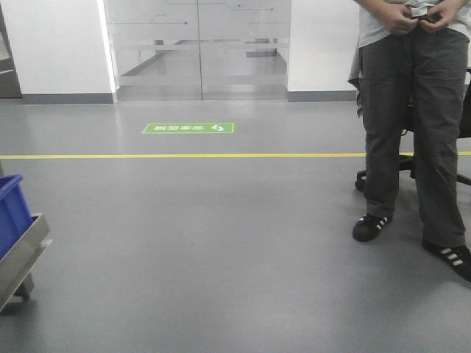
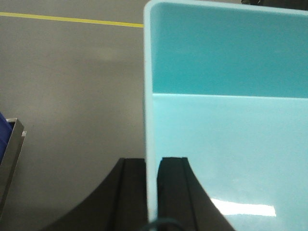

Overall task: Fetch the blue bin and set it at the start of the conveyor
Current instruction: 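Hold the bin with both grippers while the base turns away from the rack, then hold the bin with both grippers while driving to the red conveyor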

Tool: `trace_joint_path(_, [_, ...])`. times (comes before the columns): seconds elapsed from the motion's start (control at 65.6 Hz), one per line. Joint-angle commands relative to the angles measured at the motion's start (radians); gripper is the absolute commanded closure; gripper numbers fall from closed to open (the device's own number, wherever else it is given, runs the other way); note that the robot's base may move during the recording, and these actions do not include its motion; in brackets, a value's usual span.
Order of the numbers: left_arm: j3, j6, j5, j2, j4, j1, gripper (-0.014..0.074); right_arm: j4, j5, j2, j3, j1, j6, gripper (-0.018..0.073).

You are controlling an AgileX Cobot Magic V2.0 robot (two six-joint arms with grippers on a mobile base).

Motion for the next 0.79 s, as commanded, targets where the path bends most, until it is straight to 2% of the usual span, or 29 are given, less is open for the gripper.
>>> trace_joint_path(0.0, [-0.01, 0.009, -0.013, -0.013, 0.062, 0.0, 0.0707, -0.061, -0.017, -0.019, -0.011, -0.01, -0.008, 0.0717])
trace_joint_path(0.778, [-0.01, 0.009, -0.013, -0.013, 0.101, 0.0, 0.0707, -0.061, -0.017, -0.019, -0.011, -0.01, -0.008, 0.0717])
